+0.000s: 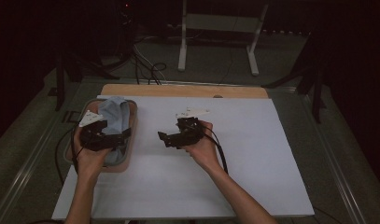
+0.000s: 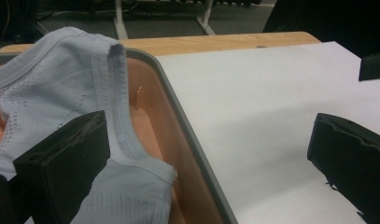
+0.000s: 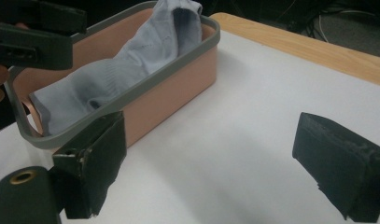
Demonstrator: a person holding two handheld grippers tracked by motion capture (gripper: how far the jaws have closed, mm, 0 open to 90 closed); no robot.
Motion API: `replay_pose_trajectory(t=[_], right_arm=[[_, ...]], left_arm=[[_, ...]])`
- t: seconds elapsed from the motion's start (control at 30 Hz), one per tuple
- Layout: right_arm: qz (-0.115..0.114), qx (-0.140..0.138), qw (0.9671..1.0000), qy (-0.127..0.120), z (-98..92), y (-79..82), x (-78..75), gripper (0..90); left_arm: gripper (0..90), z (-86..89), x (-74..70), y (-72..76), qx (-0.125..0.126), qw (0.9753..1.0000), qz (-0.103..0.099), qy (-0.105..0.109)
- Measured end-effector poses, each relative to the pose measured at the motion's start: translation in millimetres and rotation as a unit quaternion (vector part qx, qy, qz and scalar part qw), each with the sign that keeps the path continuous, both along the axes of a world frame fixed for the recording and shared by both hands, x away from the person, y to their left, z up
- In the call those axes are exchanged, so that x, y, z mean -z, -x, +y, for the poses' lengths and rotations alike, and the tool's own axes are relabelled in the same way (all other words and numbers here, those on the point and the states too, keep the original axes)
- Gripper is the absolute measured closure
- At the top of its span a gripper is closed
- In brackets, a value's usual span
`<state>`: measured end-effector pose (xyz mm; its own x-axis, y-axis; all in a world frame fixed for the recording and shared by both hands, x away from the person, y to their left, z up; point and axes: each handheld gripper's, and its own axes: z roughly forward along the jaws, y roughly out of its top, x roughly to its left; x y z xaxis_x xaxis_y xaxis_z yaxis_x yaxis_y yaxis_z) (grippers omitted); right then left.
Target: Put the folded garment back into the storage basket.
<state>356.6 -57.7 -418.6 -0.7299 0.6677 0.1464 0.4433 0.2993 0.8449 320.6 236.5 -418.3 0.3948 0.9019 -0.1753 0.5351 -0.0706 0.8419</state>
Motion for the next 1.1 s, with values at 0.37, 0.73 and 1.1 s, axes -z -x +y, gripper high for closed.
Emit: replay_pose_trajectory(t=[0.37, 0.73, 1.1], right_arm=[[-0.015, 0.010, 0.9998, -0.003, -24.4, 6.5, -3.2, 9.9], [-0.017, 0.021, 0.9996, -0.003, -49.8, 13.5, 1.3, 9.8], [-0.017, 0.030, 0.9993, -0.013, -77.6, 23.6, 6.6, 9.8]], left_arm=[[0.3, -1.9, 5.3, 8.2, 0.002, 0.9998, -0.012, -0.017], [0.3, -3.9, 12.3, 16.5, 0.000, 0.9994, -0.018, -0.029], [0.3, -2.4, 16.7, 22.8, 0.003, 0.9995, -0.019, -0.026]])
